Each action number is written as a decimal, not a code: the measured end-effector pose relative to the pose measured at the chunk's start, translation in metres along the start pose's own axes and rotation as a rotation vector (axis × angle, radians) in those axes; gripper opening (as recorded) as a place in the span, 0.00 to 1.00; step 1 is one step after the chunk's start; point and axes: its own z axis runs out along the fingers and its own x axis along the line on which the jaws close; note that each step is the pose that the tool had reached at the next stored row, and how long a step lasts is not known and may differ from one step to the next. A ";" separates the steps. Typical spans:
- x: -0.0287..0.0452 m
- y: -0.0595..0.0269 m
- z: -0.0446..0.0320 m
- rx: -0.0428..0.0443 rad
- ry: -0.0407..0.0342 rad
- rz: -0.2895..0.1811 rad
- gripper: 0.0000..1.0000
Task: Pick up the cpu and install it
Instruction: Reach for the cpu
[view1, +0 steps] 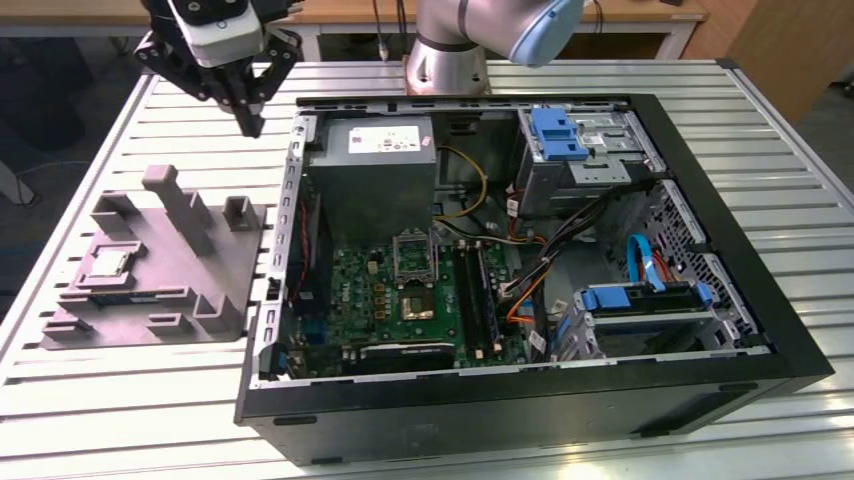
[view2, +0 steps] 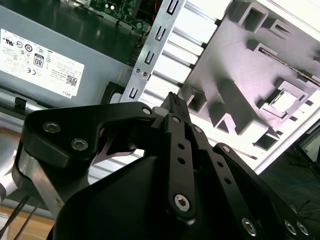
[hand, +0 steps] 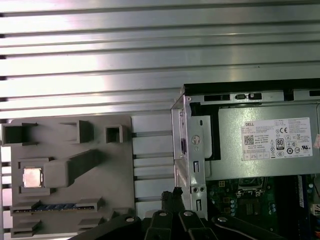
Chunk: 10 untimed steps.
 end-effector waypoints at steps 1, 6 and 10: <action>0.0007 -0.0001 0.0001 -0.0001 -0.0001 0.000 0.11; 0.0036 -0.0003 0.0005 -0.0002 -0.0001 0.000 0.11; 0.0052 -0.0004 0.0008 0.0000 0.0000 0.000 0.11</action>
